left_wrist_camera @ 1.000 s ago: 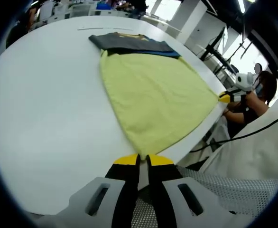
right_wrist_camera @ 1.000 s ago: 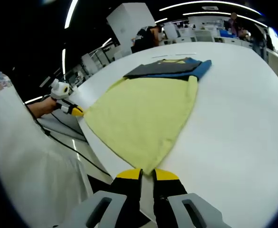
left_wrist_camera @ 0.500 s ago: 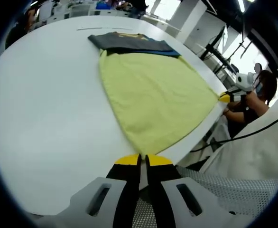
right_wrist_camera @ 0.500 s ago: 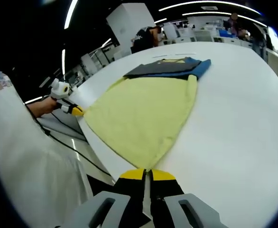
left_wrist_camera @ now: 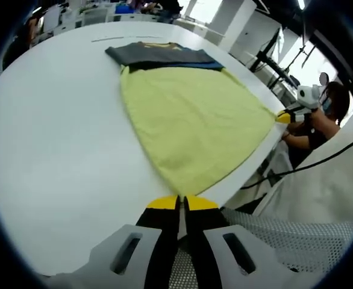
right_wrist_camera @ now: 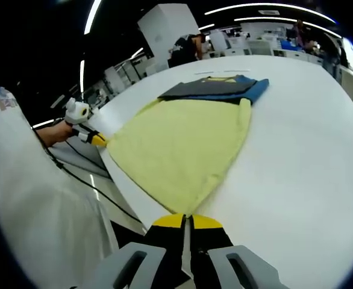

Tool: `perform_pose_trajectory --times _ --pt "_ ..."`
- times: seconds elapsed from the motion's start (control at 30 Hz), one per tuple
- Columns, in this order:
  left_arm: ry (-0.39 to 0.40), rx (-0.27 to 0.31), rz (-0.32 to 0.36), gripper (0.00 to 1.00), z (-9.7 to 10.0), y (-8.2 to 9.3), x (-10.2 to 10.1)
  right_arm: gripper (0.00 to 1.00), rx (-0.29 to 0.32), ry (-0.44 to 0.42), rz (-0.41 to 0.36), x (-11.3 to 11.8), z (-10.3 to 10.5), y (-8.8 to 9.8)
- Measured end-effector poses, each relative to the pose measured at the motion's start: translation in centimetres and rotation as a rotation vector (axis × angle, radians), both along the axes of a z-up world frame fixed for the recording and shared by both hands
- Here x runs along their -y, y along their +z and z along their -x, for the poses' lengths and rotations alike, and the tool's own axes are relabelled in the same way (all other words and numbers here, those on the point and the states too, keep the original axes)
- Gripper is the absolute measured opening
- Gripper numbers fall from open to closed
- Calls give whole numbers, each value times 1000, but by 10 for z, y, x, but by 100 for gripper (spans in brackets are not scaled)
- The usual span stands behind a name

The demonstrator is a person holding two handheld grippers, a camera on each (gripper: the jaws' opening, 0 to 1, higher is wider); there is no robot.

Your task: Fold the garment on the visible template until the final outline fits inside the template.

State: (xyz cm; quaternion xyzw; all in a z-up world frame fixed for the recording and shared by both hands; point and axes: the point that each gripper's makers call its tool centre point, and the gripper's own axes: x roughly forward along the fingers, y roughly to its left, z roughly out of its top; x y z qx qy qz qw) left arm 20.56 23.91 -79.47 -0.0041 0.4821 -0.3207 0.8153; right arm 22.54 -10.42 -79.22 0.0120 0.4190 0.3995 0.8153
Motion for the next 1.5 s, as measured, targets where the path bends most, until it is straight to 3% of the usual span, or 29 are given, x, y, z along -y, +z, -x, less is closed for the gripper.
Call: perform_pose_trajectory --times 0.87,1.5 --pt "33 135 56 0 -26 44 2 0 75 -7 12 0 -23 38" --pt "25 207 51 0 -52 66 -1 0 127 -8 13 -2 -51 62"
